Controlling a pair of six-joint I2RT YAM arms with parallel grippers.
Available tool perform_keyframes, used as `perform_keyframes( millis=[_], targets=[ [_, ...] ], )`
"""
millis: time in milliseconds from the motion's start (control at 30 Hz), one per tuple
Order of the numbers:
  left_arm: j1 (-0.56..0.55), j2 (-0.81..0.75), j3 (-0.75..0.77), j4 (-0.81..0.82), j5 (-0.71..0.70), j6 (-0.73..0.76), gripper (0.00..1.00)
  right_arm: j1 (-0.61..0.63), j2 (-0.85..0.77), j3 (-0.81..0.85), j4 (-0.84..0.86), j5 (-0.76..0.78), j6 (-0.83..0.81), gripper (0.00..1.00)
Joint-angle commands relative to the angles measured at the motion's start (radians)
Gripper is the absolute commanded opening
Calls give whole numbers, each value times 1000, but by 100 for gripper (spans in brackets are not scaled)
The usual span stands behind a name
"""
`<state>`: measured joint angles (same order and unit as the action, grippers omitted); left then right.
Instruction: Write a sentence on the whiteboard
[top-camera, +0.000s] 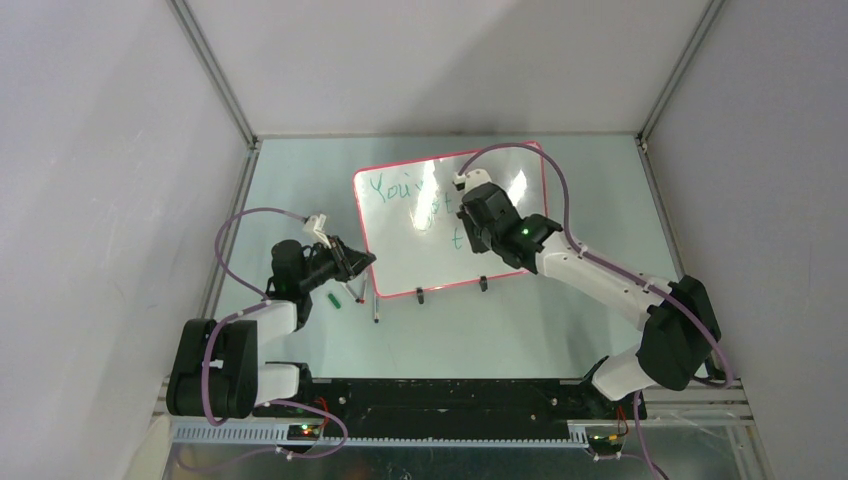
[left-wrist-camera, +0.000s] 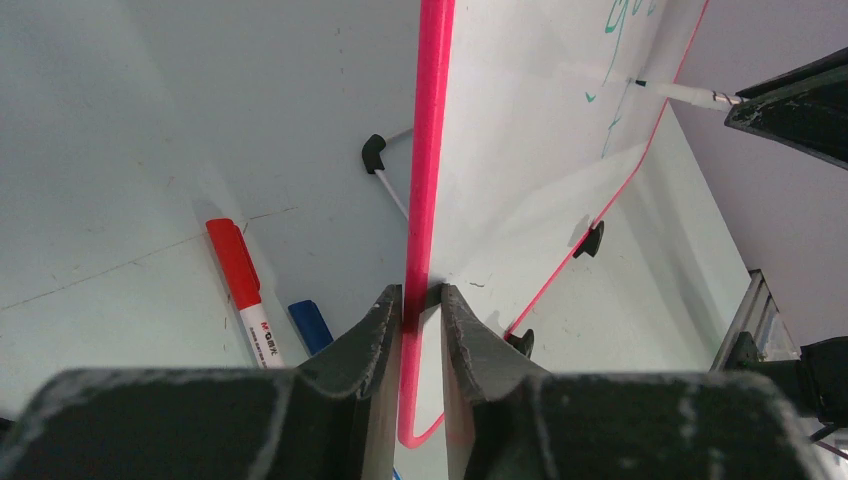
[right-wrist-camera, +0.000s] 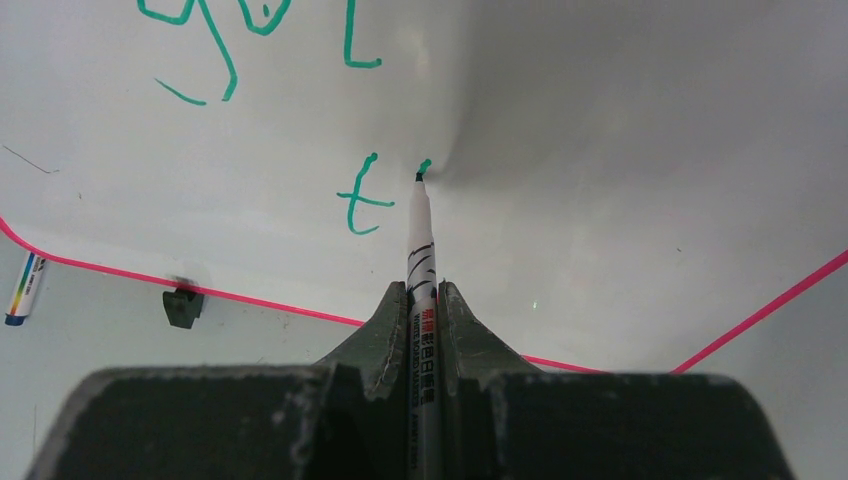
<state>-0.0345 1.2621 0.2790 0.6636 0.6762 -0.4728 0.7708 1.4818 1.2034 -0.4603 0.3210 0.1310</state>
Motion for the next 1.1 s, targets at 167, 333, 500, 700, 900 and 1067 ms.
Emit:
perform_keyframes(
  millis=[167,333,500,700,900,1067],
  targets=[
    [1,-16,16,-5,-41,14,23,25,-31,-45,-26,9,32,0],
    [1,-16,14,-5,-41,14,23,37,-41,-68,-30,12,41,0],
    [1,-15,15,-5,-41,14,23,45,-40,-79,-25,10,44,0],
    [1,-16,15,-5,-39,14,23,40,-36,-76,7,6,30,0],
    [1,-16,15,-5,-36,12,23,26,-21,-49,8,3,24,0],
    [1,-16,15,-4,-35,13,23,16,-14,-16,4,2,14,0]
  ],
)
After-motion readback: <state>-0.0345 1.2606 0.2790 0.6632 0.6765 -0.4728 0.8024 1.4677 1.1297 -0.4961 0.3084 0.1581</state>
